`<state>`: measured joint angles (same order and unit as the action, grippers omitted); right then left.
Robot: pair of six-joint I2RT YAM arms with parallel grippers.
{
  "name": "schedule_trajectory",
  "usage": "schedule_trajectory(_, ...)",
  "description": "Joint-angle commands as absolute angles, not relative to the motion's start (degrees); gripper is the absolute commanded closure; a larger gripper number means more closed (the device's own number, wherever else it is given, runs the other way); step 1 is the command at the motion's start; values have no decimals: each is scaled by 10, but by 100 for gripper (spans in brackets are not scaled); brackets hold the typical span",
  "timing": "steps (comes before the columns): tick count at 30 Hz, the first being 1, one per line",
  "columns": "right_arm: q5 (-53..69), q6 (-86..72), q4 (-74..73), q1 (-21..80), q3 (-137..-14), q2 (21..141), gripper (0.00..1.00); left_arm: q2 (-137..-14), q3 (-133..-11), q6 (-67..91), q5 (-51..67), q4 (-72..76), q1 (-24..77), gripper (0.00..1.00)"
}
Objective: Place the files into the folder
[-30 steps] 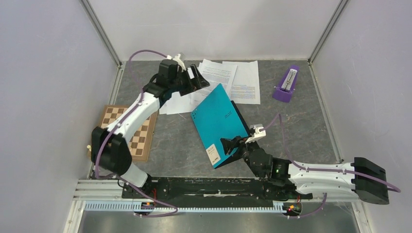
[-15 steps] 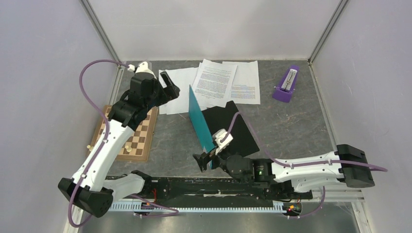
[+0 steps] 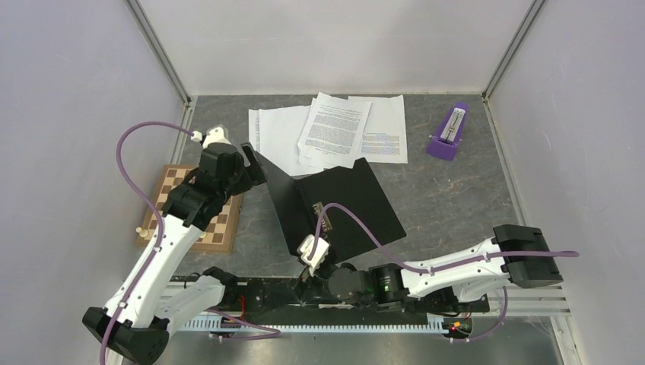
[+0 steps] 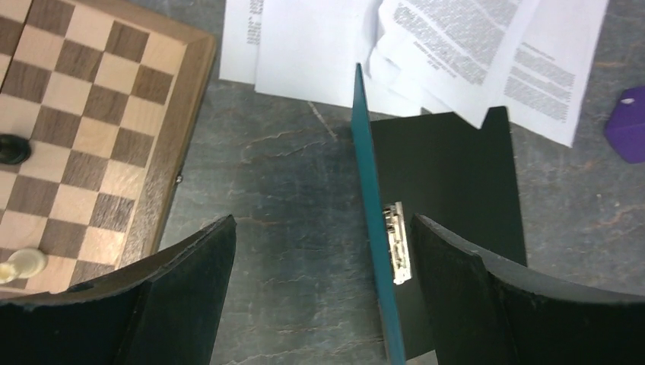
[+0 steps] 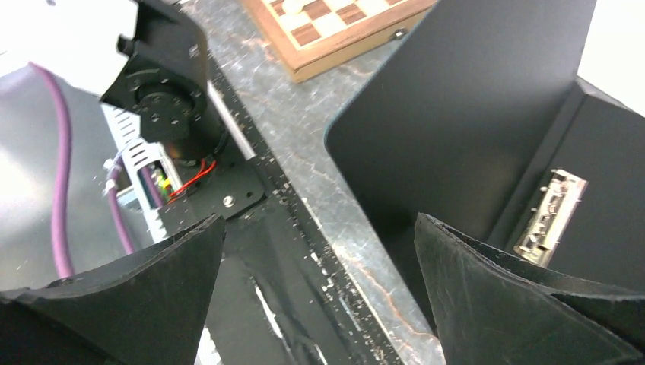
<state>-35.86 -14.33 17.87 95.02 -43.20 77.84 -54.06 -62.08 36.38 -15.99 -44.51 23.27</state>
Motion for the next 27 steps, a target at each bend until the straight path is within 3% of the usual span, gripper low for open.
schedule_trajectory(1,-314,-139,193,968,-463,794,2,-516,-586,379,-204,-455,234,10)
schedule_trajectory(12,-234,-159,145,980,-503,806,2,-469,-504,403,-247,-459,233,10)
schedule_trajectory(16,-332,-184,20,973,-557,781,2,-469,-493,399,-246,-457,234,11)
schedule_trajectory(19,-370,-213,-117,899,-606,797,2,-474,-494,387,-228,-445,233,12)
schedule_trajectory(21,-327,-212,-126,830,-592,804,3,-481,-498,379,-218,-436,233,12)
schedule_trajectory(27,-270,-166,-98,689,-562,867,22,-514,-510,367,-199,-417,234,12)
